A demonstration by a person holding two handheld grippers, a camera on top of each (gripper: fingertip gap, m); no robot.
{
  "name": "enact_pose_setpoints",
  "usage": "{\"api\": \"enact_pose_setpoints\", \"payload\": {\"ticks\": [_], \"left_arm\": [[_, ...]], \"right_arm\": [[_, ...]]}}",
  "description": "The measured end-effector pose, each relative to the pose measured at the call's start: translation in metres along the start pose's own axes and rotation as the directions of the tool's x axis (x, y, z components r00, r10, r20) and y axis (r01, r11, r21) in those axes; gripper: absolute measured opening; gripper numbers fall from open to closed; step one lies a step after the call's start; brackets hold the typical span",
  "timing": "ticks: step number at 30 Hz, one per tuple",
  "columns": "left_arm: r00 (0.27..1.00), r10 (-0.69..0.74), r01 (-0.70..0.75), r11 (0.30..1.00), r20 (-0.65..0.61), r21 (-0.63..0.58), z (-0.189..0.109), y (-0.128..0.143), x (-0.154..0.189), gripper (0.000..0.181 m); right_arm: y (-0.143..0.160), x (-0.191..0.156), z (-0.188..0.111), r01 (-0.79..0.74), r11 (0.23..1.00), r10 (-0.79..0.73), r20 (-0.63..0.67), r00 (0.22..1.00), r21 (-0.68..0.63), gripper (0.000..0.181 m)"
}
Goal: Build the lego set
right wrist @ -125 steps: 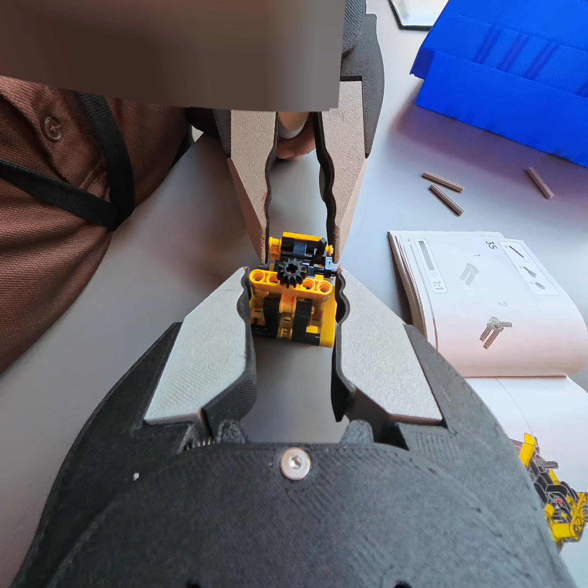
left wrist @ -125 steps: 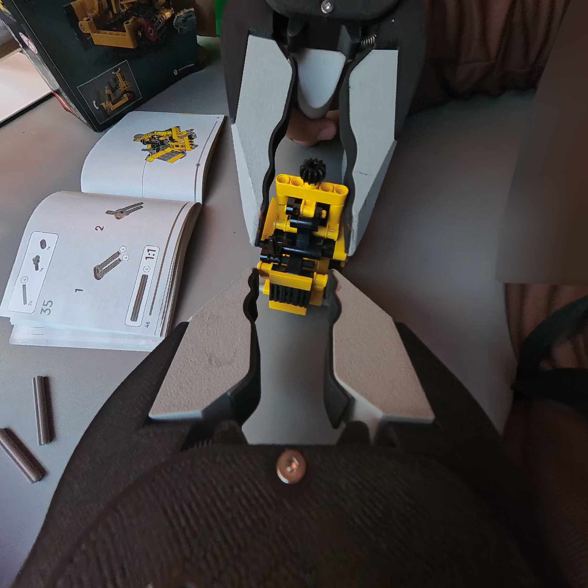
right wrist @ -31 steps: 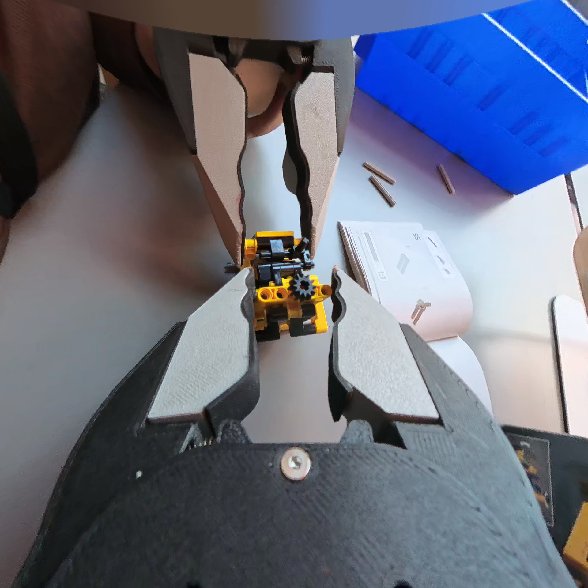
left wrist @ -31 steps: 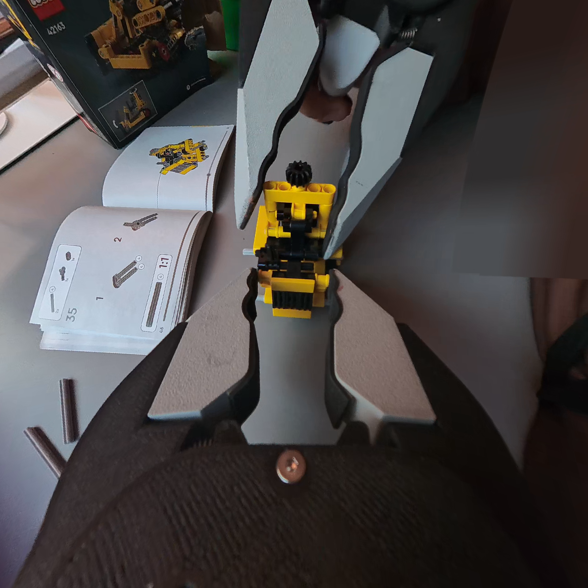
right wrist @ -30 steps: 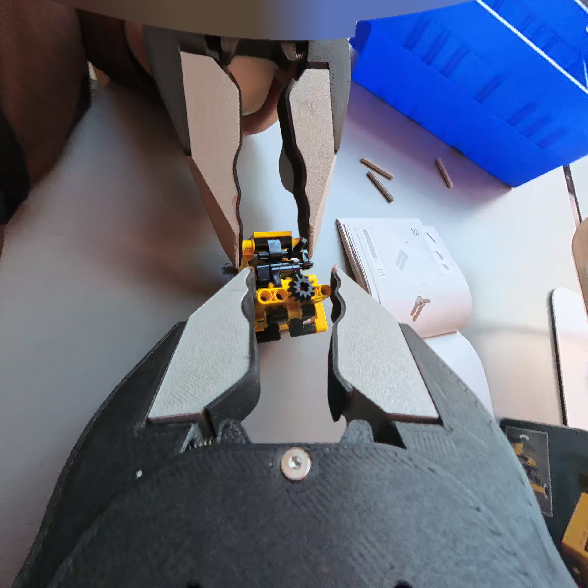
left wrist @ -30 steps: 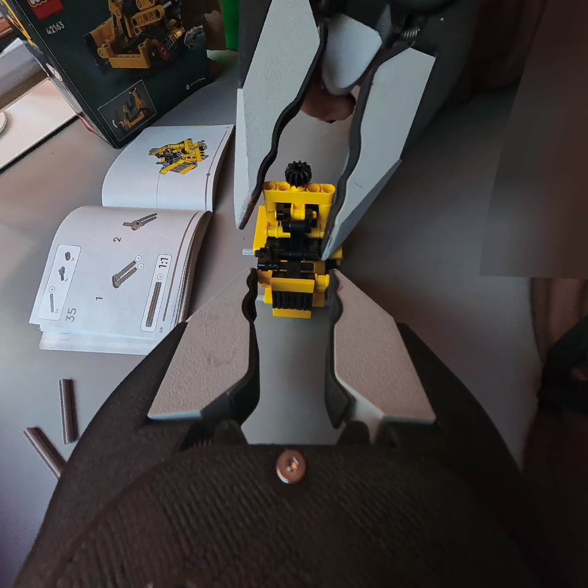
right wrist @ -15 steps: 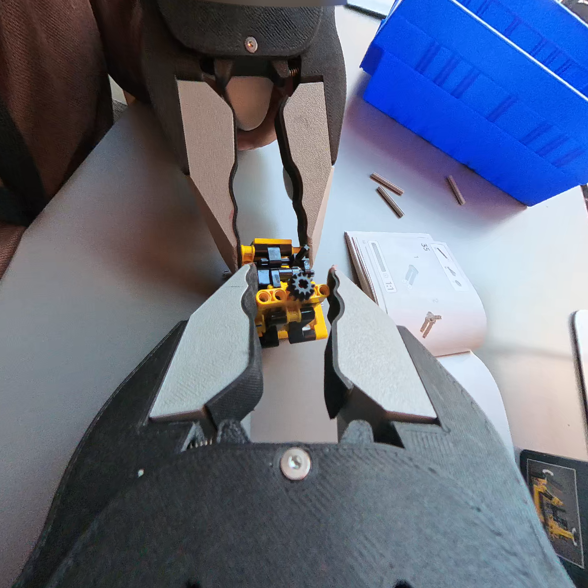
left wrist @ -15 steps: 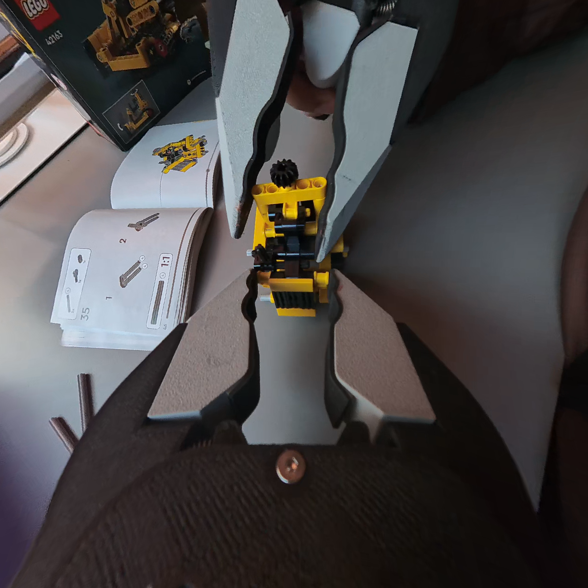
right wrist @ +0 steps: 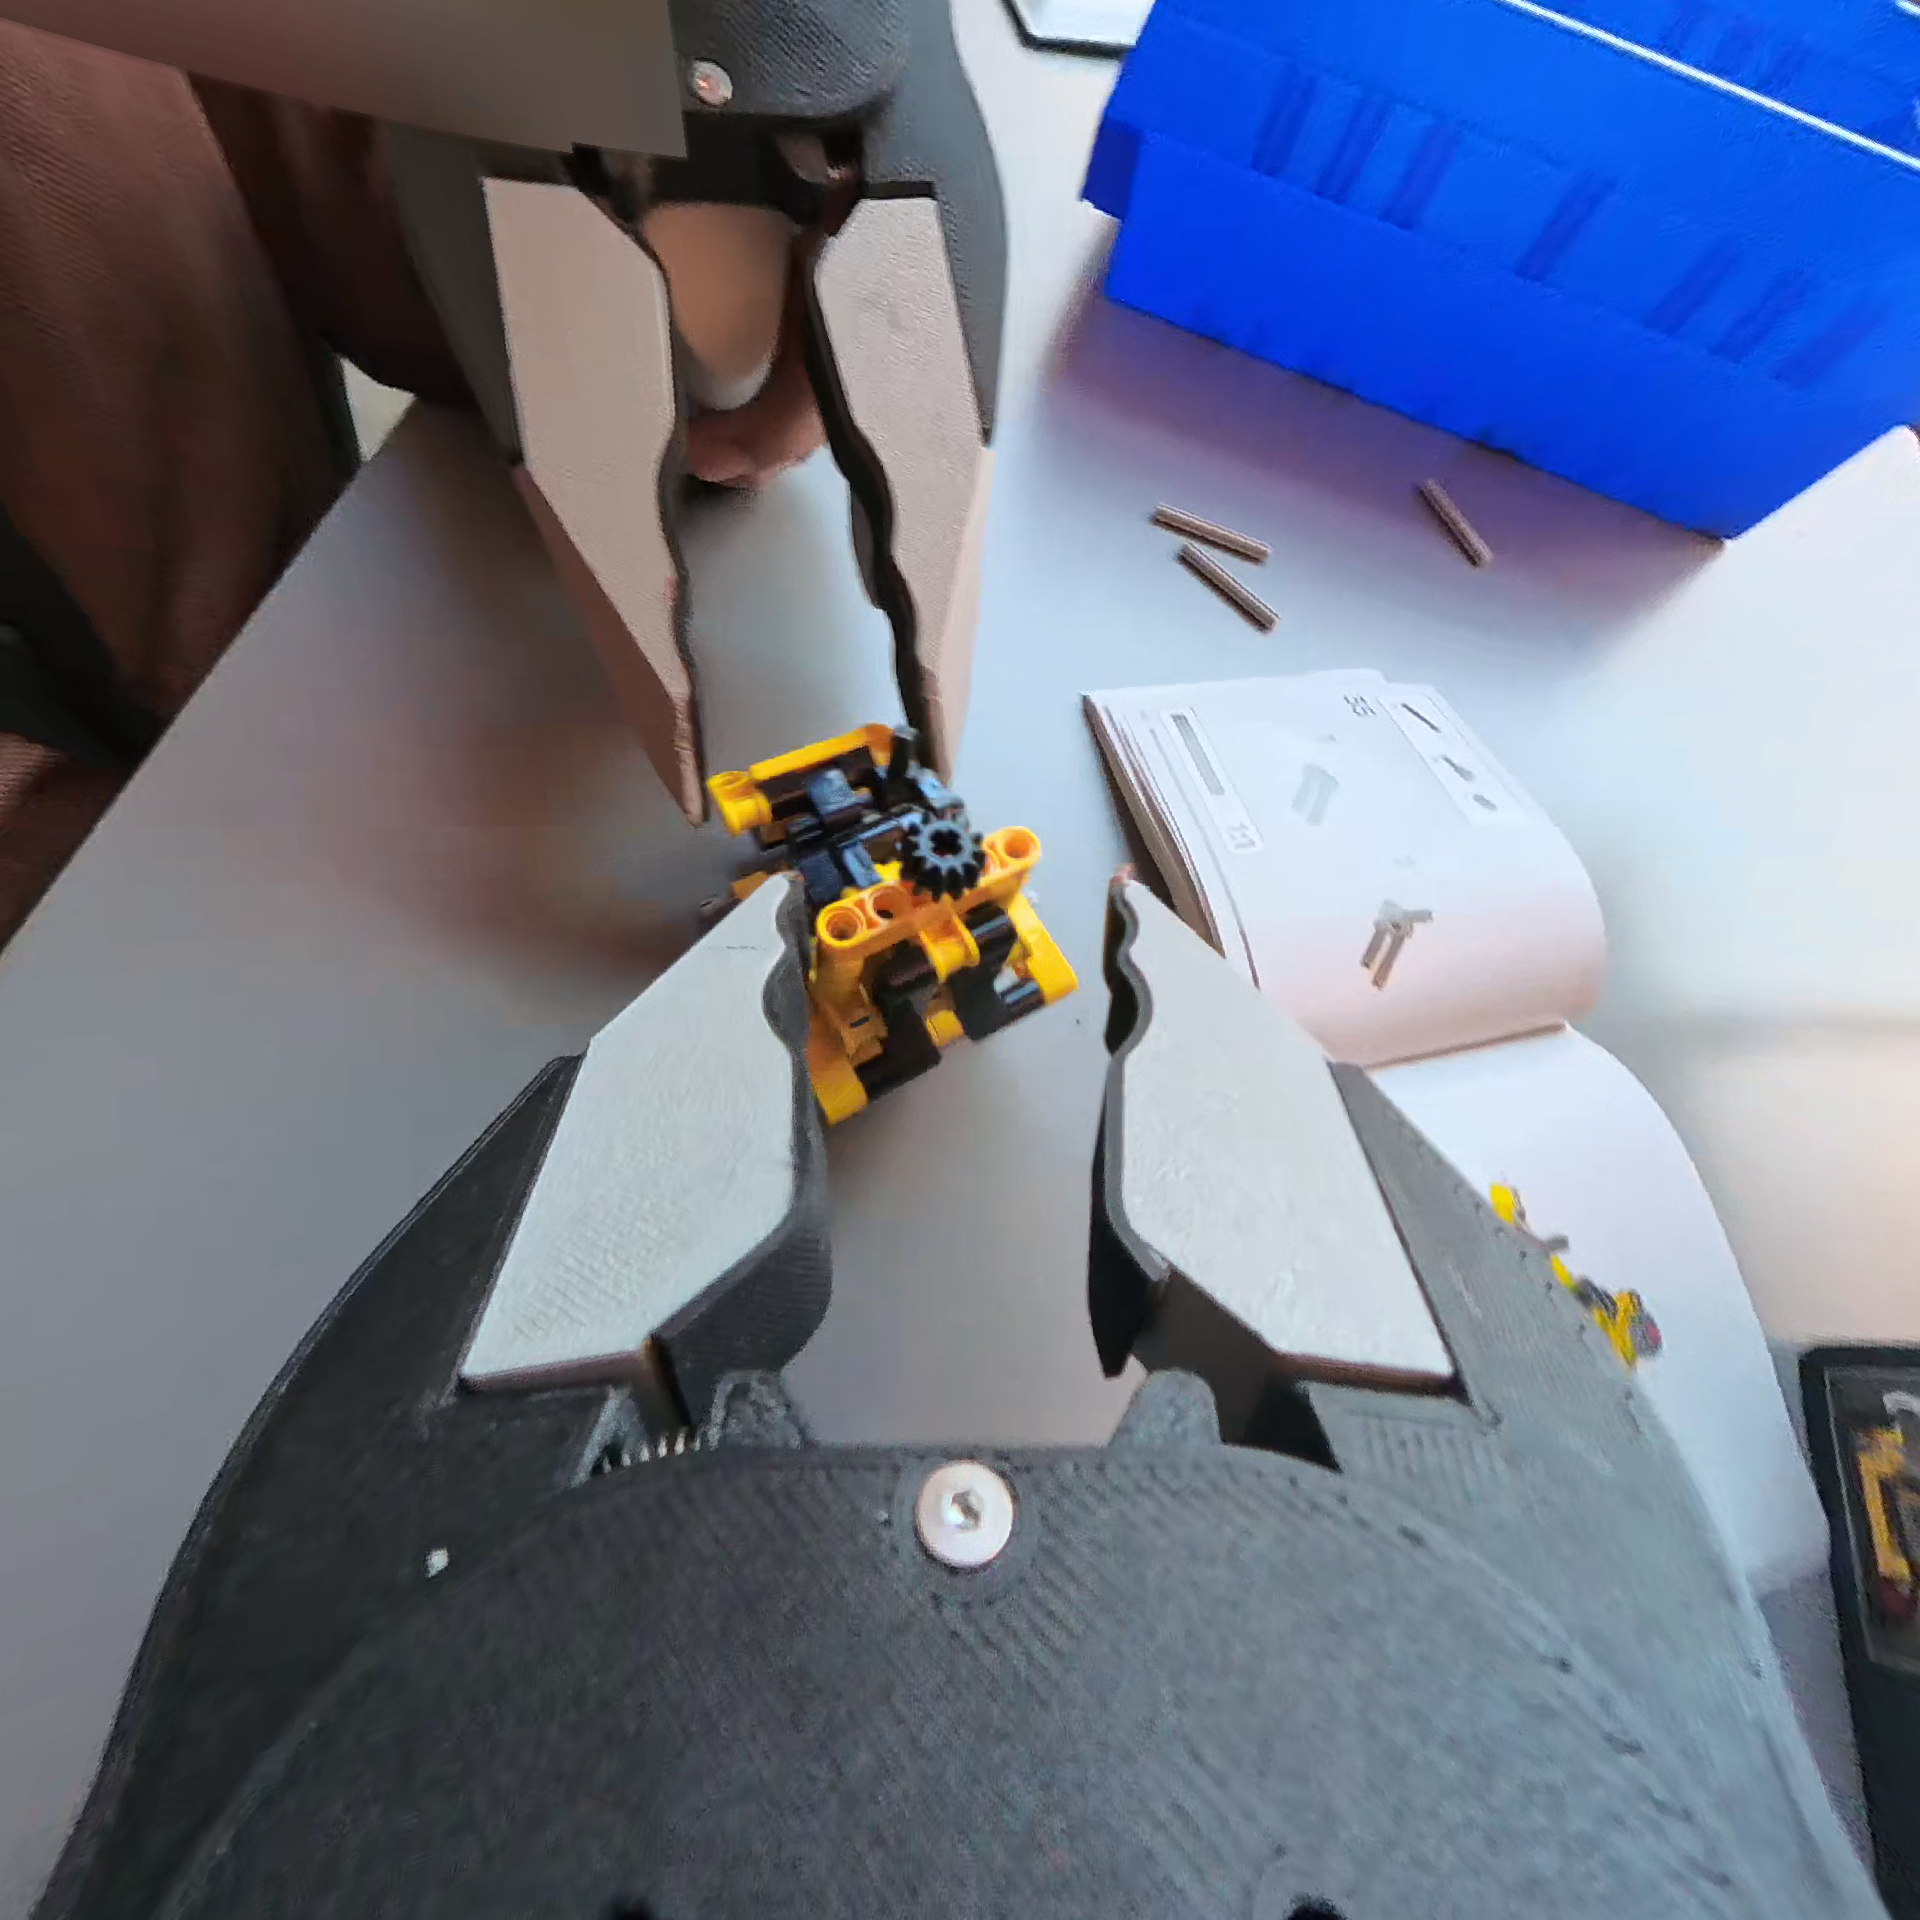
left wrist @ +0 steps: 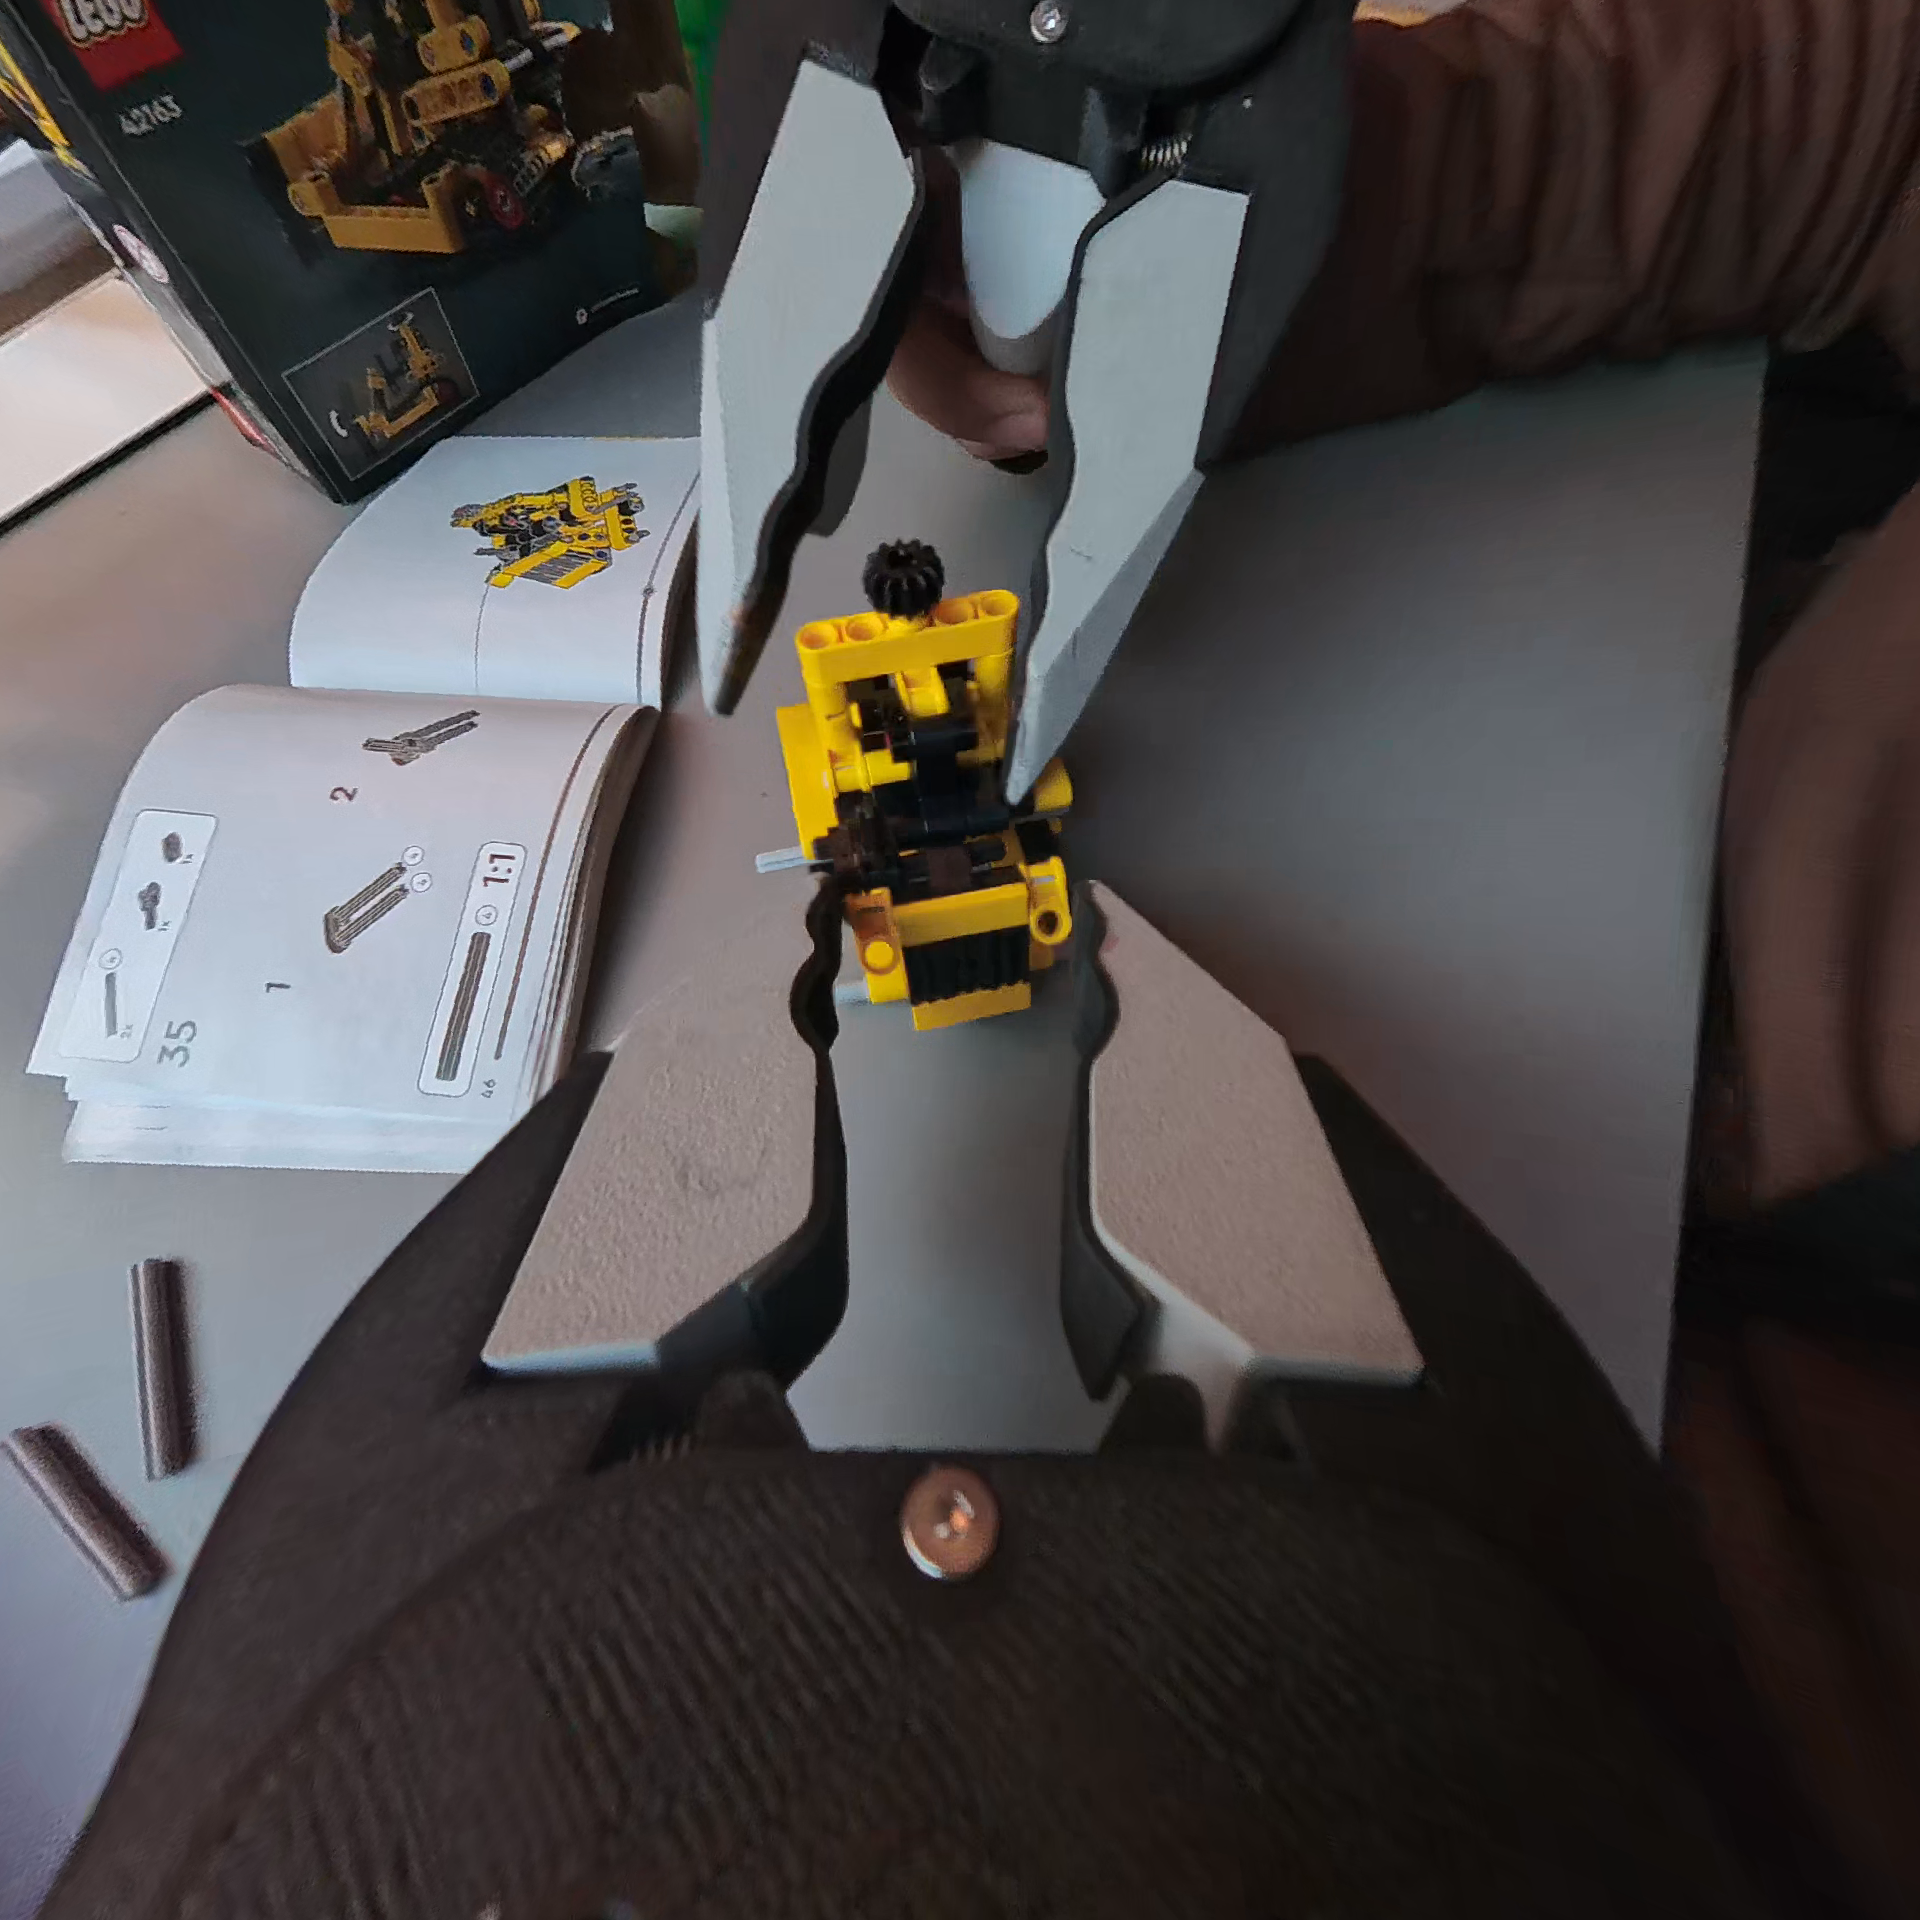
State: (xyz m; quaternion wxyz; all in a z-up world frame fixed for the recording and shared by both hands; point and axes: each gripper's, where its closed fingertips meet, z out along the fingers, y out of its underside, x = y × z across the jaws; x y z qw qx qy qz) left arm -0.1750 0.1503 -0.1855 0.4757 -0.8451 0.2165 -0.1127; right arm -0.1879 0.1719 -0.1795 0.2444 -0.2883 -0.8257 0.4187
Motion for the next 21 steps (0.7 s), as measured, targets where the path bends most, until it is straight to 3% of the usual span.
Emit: {"api": "enact_pose_setpoints", "payload": {"ticks": [2, 8, 12, 14, 18, 21], "left_arm": [[0.999, -0.011, 0.011, 1.0, -0.033, 0.004, -0.002, 0.0, 0.006, 0.042], [0.992, 0.004, 0.004, 0.998, -0.128, 0.067, -0.019, -0.002, 0.026, 0.034], [0.985, -0.024, 0.02, 0.999, -0.169, -0.025, -0.022, 0.012, 0.013, 0.008], [0.982, -0.034, 0.02, 0.997, -0.188, -0.073, -0.016, 0.014, 0.004, 0.008], [0.953, -0.069, 0.034, 0.992, -0.295, -0.123, -0.007, 0.007, -0.002, 0.001], [0.955, -0.02, -0.018, 0.992, -0.295, -0.128, -0.003, 0.007, -0.01, 0.0]], "right_arm": [[0.004, 0.005, -0.005, -0.037, 0.999, 0.036, -0.07, 0.997, -0.02, 0.062], [0.019, -0.002, -0.024, -0.101, 0.994, 0.084, -0.268, 0.96, -0.051, 0.05], [0.008, -0.021, -0.033, -0.092, 0.996, 0.09, -0.323, 0.942, 0.007, 0.032], [0.006, -0.026, -0.03, -0.035, 0.999, 0.028, -0.356, 0.934, -0.015, 0.03], [0.013, -0.016, -0.023, 0.142, 0.971, -0.216, -0.444, 0.87, -0.195, 0.029], [0.015, -0.017, -0.018, 0.29, 0.91, -0.399, -0.433, 0.808, -0.297, 0.014]]}}
